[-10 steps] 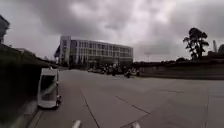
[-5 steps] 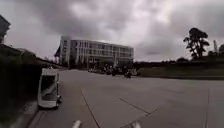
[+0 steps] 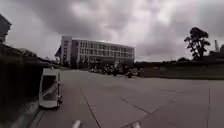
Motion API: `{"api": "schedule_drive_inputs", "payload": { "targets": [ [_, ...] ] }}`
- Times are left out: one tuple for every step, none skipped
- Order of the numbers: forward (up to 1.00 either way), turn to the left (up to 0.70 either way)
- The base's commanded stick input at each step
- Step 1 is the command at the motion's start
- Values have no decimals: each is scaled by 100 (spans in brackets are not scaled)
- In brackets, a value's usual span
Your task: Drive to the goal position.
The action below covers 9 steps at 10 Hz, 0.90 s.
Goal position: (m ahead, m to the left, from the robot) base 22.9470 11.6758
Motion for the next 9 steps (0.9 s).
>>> {"api": "schedule_drive_inputs", "payload": {
  "targets": [
    [0, 70],
    [0, 47],
    [0, 0],
    [0, 0],
    [2, 0],
    [46, 0],
    [70, 0],
    [70, 0],
    [70, 0]
  ]
}}
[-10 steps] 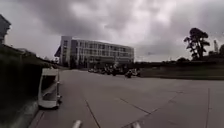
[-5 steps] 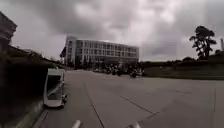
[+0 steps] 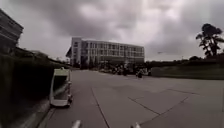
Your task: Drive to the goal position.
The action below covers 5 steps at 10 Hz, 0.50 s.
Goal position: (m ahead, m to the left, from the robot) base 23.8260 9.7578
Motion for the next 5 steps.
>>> {"api": "schedule_drive_inputs", "payload": {
  "targets": [
    [70, 0],
    [70, 8],
    [70, 23],
    [70, 35],
    [70, 19]
  ]
}}
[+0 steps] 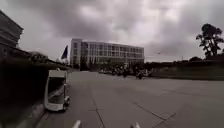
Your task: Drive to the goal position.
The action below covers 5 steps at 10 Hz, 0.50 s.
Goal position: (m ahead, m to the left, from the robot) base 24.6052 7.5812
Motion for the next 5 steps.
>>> {"api": "schedule_drive_inputs", "payload": {
  "targets": [
    [70, 0],
    [70, 0],
    [70, 0],
    [70, 35],
    [70, 24]
  ]
}}
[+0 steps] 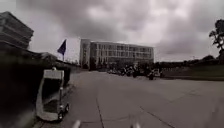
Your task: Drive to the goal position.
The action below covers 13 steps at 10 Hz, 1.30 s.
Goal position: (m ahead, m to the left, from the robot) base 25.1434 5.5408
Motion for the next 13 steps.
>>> {"api": "schedule_drive_inputs", "payload": {
  "targets": [
    [70, 0],
    [70, 0],
    [70, 0],
    [70, 0],
    [70, 0],
    [70, 6],
    [70, 22],
    [70, 1],
    [70, 0],
    [70, 0],
    [70, 0],
    [70, 0],
    [70, 0]
  ]
}}
